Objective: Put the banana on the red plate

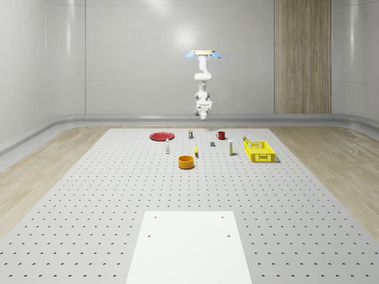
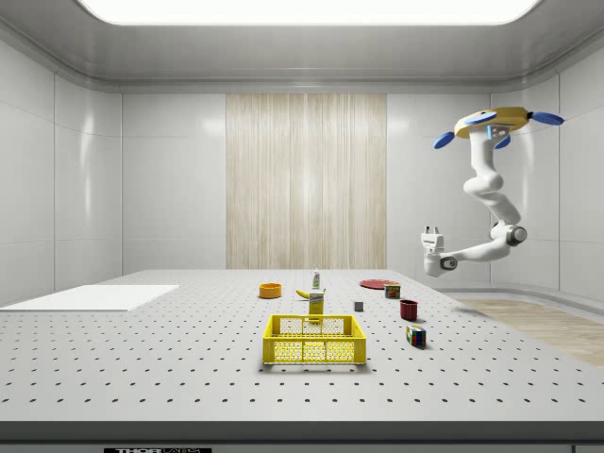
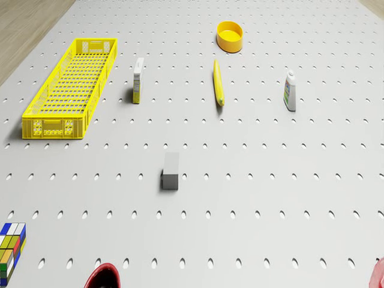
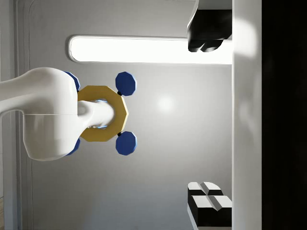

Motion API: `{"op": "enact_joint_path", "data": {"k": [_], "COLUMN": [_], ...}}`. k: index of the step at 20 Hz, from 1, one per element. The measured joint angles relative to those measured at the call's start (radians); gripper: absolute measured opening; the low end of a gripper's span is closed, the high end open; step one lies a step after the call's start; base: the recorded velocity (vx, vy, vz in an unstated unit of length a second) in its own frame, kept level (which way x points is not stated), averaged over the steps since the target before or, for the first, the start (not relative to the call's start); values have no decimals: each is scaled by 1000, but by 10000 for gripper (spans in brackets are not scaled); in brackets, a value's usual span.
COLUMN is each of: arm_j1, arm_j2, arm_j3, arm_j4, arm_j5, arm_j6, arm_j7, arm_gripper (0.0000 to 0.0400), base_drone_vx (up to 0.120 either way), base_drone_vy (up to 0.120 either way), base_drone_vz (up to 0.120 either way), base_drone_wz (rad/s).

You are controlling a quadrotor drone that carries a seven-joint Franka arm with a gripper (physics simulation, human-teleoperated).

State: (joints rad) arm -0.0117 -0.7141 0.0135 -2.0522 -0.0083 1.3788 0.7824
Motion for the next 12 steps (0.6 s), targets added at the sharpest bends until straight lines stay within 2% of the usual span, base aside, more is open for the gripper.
{"op": "enact_joint_path", "data": {"k": [12], "arm_j1": [-17], "arm_j2": [-7], "arm_j3": [56], "arm_j4": [-9], "arm_j5": [-78], "arm_j6": [10], "arm_j7": [10], "arm_gripper": [400], "base_drone_vx": [120], "base_drone_vy": [-120], "base_drone_vz": [0], "base_drone_wz": [0]}}
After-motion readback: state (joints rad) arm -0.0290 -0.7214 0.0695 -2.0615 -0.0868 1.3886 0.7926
